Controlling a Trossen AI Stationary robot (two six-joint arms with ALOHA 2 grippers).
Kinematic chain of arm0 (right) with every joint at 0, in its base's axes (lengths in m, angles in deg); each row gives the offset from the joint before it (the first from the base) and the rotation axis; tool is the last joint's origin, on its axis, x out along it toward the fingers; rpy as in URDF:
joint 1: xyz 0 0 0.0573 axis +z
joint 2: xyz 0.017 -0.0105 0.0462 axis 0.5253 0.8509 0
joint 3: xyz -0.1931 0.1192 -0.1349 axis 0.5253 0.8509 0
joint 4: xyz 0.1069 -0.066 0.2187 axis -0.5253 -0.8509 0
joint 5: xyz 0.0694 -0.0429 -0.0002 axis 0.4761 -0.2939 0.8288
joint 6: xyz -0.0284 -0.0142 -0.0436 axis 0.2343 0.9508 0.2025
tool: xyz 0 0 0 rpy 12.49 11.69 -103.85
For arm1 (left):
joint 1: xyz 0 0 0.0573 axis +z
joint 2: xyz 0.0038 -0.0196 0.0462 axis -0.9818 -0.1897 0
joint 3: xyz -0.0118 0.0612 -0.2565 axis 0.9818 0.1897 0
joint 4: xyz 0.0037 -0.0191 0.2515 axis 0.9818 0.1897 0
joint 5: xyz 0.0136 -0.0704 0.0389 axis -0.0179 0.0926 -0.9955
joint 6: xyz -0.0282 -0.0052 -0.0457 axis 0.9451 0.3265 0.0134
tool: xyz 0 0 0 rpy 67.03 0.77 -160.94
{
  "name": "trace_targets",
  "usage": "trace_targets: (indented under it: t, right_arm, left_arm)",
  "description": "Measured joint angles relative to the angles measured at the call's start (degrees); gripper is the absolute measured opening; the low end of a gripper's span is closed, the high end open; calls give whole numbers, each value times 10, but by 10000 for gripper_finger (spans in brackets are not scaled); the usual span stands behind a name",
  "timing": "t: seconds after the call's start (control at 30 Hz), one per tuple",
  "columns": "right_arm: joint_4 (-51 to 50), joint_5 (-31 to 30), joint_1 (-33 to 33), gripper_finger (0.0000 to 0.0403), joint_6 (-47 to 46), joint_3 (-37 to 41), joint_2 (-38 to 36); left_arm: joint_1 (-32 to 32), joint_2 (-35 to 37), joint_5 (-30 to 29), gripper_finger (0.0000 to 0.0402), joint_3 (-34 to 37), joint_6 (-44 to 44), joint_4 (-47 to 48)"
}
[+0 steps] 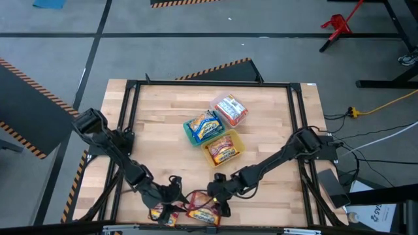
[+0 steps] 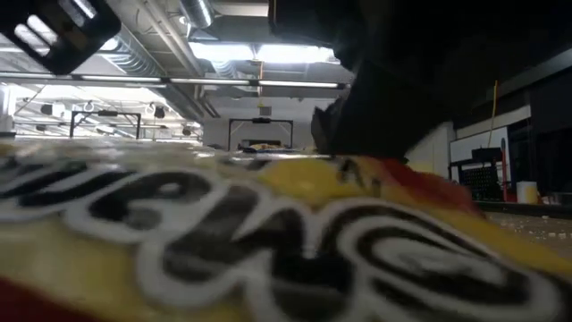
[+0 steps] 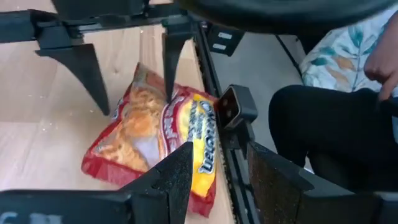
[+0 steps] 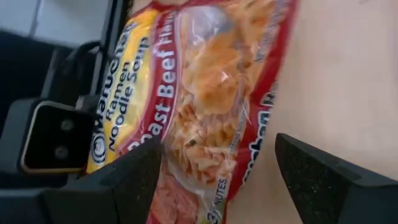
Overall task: Sort Maruchan noodles
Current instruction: Put the right red noodle pack into the yellow bin
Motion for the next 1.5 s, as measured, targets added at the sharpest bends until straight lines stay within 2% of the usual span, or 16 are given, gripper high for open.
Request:
trace_targets:
  t: [0.13,0.23,0.33,0.57,0.63,0.73,0.9,1.1,1.23,1.5]
  right_arm:
    - [5,36,0,275,-13,-1,13]
    - [0,41,1,237,-17,-1,13]
    - [1,39,-4,182,-15,-2,13]
    - [3,28,-25,30,-11,-2,13]
    - [-1,27,-30,8,-9,-2,12]
    - [-8,23,-39,15,6,-1,11]
    - [-14,21,-56,3,33,-2,5]
    - [-119,16,-71,1,79,-31,-22]
    - [-173,-12,-79,0,113,-52,-49]
    - [-238,-46,-98,0,155,-58,-110]
  left_arm:
    - [6,-16,25,147,0,10,-2]
    - [9,-17,20,147,0,17,-2]
    - [9,-17,-2,147,0,10,-1]
    - [9,-17,-11,147,0,2,2]
    - [9,-17,-11,147,0,7,2]
    - [9,-16,-9,147,0,18,2]
    - [9,-6,-20,147,0,18,-1]
    - [15,9,-22,147,0,3,4]
    - [17,32,-26,147,-1,3,4]
    - [11,61,-75,147,0,-41,9]
